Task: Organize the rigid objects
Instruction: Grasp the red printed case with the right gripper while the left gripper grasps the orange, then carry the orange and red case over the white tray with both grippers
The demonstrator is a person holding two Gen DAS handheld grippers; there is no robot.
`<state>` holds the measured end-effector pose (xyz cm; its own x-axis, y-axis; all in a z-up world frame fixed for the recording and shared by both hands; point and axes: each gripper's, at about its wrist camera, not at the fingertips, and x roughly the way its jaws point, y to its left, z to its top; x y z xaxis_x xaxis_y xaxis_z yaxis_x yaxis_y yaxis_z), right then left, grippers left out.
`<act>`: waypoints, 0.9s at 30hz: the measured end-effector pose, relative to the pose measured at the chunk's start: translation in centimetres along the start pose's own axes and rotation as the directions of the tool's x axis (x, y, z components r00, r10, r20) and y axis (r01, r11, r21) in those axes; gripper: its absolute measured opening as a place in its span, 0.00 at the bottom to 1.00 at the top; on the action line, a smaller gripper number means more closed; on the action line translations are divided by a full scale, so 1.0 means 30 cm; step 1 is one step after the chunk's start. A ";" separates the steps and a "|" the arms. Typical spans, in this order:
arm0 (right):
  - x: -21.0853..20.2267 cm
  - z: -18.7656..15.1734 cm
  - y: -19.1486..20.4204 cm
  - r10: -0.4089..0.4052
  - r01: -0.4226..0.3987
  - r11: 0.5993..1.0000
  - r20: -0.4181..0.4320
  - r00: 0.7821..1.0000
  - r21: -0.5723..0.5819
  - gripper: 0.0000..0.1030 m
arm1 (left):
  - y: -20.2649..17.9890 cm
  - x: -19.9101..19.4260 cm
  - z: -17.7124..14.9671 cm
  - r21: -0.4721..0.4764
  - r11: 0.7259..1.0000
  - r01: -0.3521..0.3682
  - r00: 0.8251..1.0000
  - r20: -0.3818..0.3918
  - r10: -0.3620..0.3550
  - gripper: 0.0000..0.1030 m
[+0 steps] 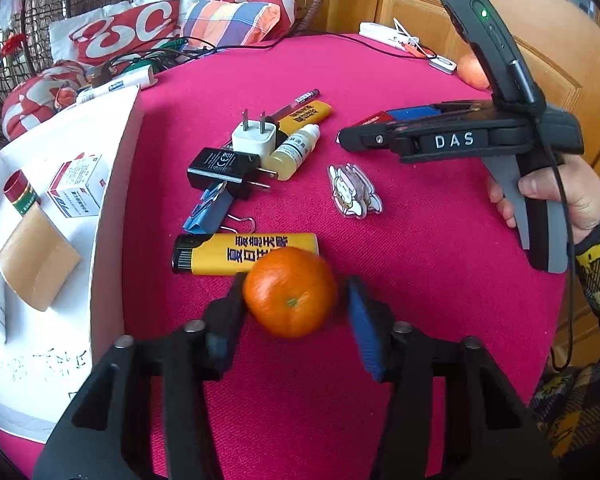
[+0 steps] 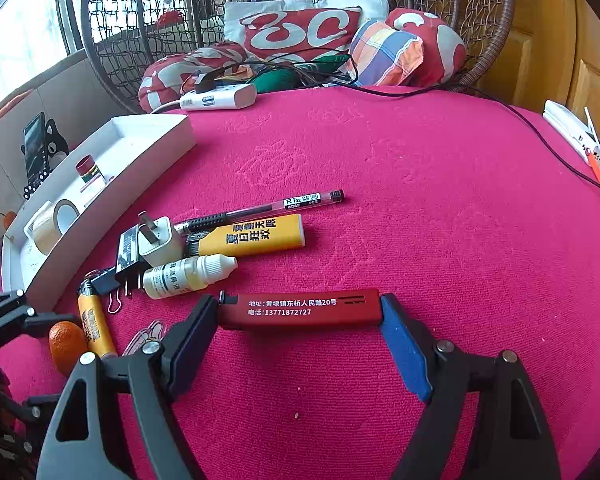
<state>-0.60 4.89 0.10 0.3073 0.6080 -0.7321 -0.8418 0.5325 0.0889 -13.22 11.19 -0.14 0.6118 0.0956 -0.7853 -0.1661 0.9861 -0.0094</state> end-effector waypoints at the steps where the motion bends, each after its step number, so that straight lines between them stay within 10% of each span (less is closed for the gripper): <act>1: -0.002 0.000 -0.001 0.002 -0.002 1.000 0.003 1.000 0.004 0.79 | -0.002 -0.002 -0.002 0.000 1.000 -0.002 1.000 0.001 0.002 0.40; 27: -0.268 0.032 0.078 0.083 -0.090 0.996 0.232 0.969 0.021 0.79 | 0.086 -0.265 0.035 -0.163 0.986 0.022 0.971 0.240 0.018 0.40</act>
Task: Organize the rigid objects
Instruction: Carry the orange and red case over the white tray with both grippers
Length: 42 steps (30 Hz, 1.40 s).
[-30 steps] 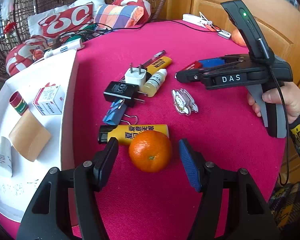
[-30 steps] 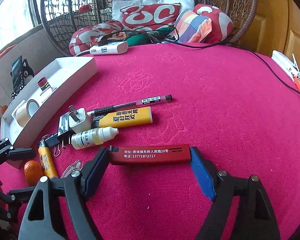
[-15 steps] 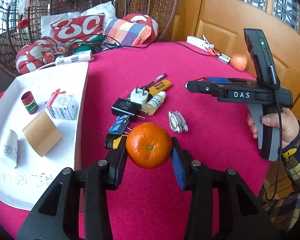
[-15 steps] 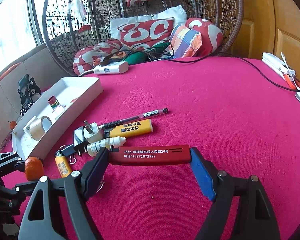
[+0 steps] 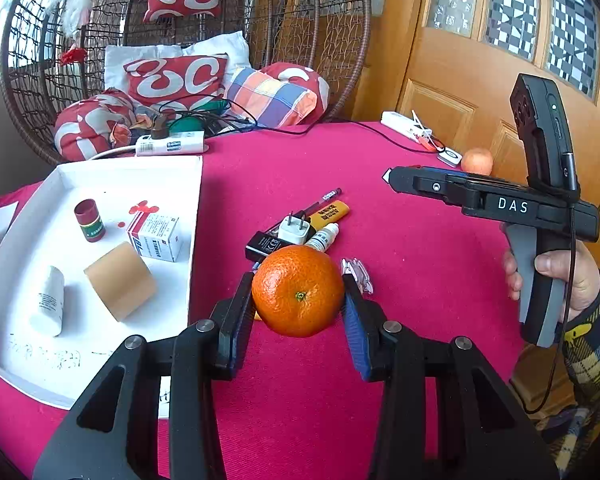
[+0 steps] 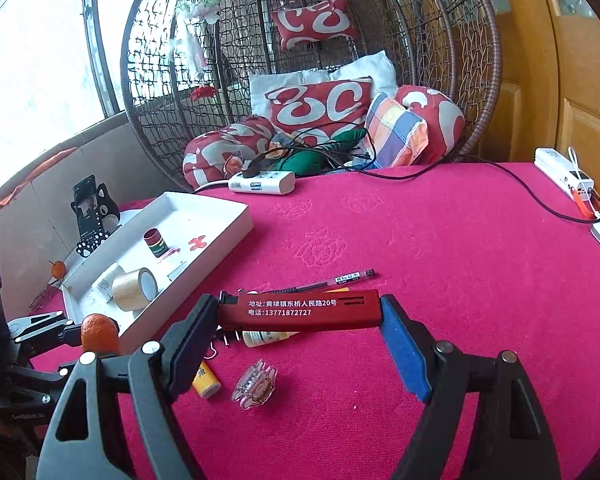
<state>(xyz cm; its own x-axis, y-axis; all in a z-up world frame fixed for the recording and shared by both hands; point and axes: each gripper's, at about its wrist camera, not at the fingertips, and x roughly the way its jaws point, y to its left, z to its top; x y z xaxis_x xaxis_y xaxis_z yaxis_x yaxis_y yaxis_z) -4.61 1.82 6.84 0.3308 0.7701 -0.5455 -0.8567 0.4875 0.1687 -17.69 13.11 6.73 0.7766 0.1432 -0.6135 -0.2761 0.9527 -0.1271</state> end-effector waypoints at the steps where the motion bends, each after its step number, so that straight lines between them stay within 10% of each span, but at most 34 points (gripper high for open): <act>1: 0.000 0.001 0.007 0.002 -0.002 1.000 0.002 1.000 -0.002 0.79 | 0.004 -0.006 0.000 -0.005 1.000 -0.001 1.000 0.005 0.001 0.40; 42: -0.213 0.060 0.179 0.125 -0.116 0.991 0.139 0.982 -0.068 0.79 | 0.064 -0.312 -0.006 -0.127 0.991 -0.035 0.984 0.171 0.057 0.40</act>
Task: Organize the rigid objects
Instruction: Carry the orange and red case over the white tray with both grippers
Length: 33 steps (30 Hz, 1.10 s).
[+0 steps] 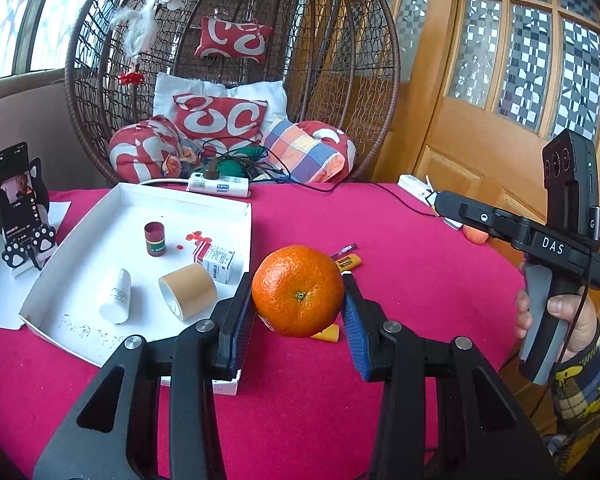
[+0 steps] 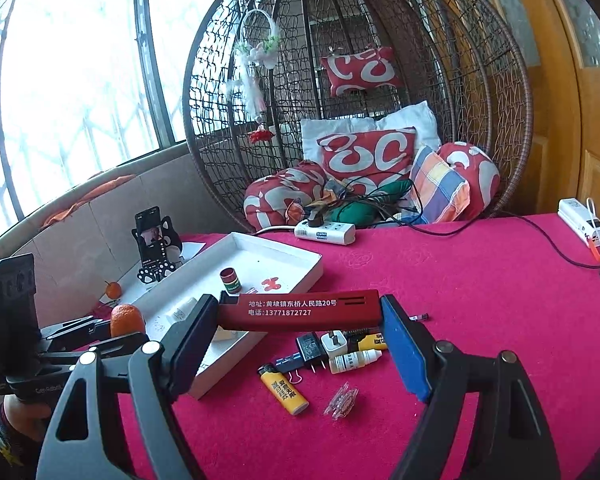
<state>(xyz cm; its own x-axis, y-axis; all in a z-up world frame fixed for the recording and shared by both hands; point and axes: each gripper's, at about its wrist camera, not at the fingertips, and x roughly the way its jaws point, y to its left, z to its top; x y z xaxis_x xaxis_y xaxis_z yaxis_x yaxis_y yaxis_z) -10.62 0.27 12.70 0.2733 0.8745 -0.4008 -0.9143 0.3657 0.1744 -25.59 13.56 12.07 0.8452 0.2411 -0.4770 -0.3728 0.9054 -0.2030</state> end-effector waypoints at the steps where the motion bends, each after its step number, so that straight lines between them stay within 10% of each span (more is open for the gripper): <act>1: -0.012 0.002 0.005 -0.001 0.001 1.000 0.006 1.000 -0.003 0.79 | -0.001 -0.010 -0.001 -0.005 1.000 0.003 1.000 0.005 -0.003 0.40; 21: 0.113 0.131 0.081 0.080 -0.079 0.996 0.038 0.996 -0.039 0.79 | 0.159 0.076 0.068 -0.089 0.996 0.026 0.999 -0.018 -0.028 0.40; 33: 0.349 0.213 0.178 0.145 -0.148 0.985 -0.031 0.989 -0.089 0.79 | 0.374 0.138 0.144 -0.116 0.982 -0.151 0.988 -0.012 0.151 0.40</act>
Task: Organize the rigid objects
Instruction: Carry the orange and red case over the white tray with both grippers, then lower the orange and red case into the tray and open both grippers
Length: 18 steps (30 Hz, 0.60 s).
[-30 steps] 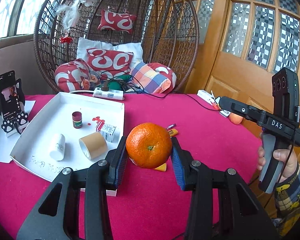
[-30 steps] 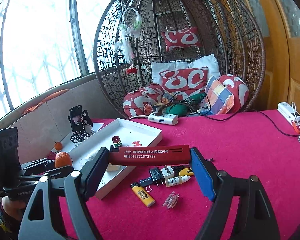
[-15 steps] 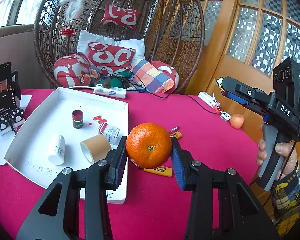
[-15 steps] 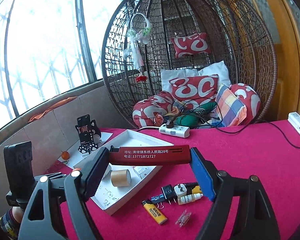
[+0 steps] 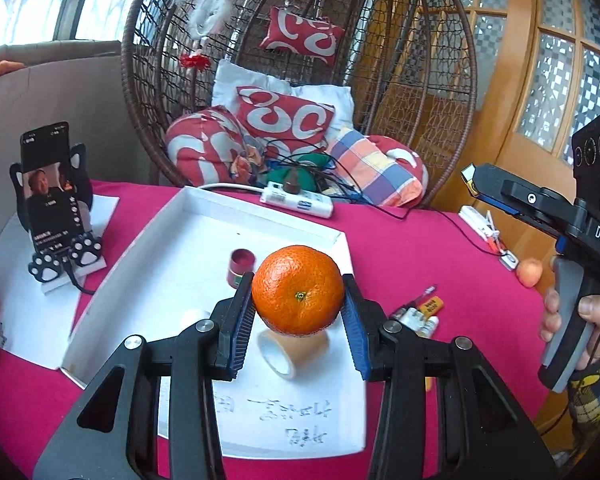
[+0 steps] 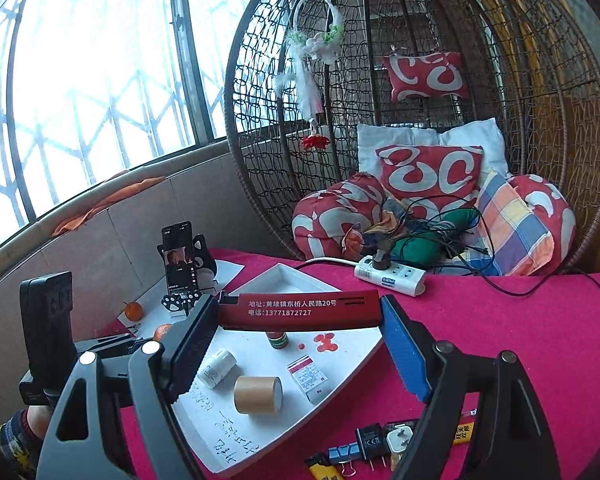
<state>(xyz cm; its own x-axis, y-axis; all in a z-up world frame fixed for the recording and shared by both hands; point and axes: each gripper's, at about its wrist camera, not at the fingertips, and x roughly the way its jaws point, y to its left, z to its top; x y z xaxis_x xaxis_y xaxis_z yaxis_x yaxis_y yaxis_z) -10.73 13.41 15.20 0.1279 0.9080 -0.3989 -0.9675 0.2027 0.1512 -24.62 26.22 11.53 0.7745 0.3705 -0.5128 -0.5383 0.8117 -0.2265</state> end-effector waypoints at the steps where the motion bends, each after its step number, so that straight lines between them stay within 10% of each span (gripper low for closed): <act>1: 0.026 -0.002 0.005 0.008 -0.008 1.000 -0.011 1.000 0.000 0.79 | 0.016 0.007 0.003 0.008 0.999 -0.037 0.999 0.006 0.037 0.40; 9: 0.219 -0.071 0.029 0.034 -0.032 0.999 -0.128 0.991 0.016 0.79 | 0.222 0.033 -0.039 -0.058 0.964 -0.260 0.965 -0.030 0.259 0.40; 18: 0.453 -0.144 0.009 0.026 -0.008 0.998 -0.287 0.958 0.063 0.79 | 0.185 0.139 -0.069 -0.020 0.971 -0.238 0.967 -0.102 0.235 0.40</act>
<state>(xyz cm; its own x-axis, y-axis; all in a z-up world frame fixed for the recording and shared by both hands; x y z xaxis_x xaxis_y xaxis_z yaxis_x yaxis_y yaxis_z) -10.18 24.22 5.90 0.0346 0.7697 -0.6375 -0.9529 0.2176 0.2110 -25.07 31.32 6.43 0.5885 0.5027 -0.6333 -0.7135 0.6912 -0.1143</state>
